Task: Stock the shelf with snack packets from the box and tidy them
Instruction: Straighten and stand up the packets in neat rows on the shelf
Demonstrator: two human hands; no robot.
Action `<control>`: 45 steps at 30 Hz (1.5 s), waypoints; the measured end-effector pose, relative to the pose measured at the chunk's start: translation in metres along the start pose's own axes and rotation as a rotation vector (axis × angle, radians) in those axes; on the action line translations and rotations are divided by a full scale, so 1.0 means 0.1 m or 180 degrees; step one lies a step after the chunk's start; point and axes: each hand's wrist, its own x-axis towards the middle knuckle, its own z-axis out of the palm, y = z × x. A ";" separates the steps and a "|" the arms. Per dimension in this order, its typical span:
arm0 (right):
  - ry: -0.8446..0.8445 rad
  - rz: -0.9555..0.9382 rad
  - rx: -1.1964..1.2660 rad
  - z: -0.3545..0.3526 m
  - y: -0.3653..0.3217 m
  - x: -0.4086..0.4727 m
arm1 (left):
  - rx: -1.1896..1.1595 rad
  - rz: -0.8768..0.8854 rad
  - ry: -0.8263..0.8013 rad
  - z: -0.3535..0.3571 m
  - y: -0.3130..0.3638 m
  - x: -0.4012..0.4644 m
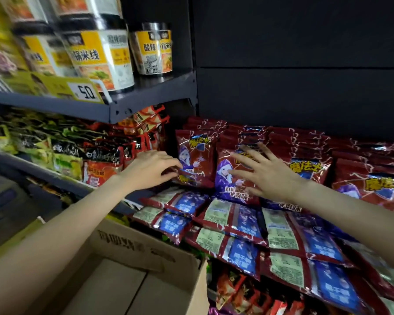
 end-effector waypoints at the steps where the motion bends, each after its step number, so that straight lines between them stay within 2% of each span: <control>1: 0.0023 0.0016 -0.0017 0.03 0.02 0.01 | 0.0044 0.0007 0.0171 0.01 -0.04 0.09; 5: 0.0036 0.0097 -0.0064 0.06 0.11 0.05 | 0.0071 -0.0194 0.0635 0.06 -0.10 0.50; 8: -0.0002 0.0206 -0.0030 0.08 0.14 0.03 | 0.0100 -0.0368 0.0693 0.18 -0.12 0.77; 11: 0.0044 0.0193 -0.0013 0.09 0.17 -0.01 | 0.0234 -0.0193 0.0786 0.32 -0.10 0.90; 13: 0.0060 0.0180 -0.0055 0.09 0.19 -0.03 | 0.0261 -0.0030 0.0641 0.43 -0.09 0.88; 15: 0.0075 0.0170 -0.0081 0.09 0.20 -0.05 | 0.0420 0.0076 0.0263 0.54 -0.11 0.84; 18: 0.0048 0.0170 -0.0052 0.09 0.21 -0.07 | 0.0452 0.0031 -0.0148 0.65 -0.16 0.84; 23: -0.0147 0.0221 0.0023 0.08 0.20 -0.05 | -0.0238 -0.0391 -0.0454 0.62 -0.19 0.91; 27: -0.0358 0.0266 0.0087 0.06 0.19 -0.04 | -0.0440 -0.0284 -0.0421 0.58 -0.16 0.94; 31: -0.0477 0.0270 0.0065 0.05 0.18 -0.03 | -0.0232 -0.0130 -0.0361 0.57 -0.21 0.93; 40: -0.0470 0.0298 0.0002 -0.03 0.11 -0.01 | -0.0197 -0.0097 -0.0377 0.53 -0.15 0.88; 45: -0.0394 0.0363 0.0216 -0.36 -0.02 -0.03 | -0.0047 -0.0153 -0.0300 0.41 -0.09 0.77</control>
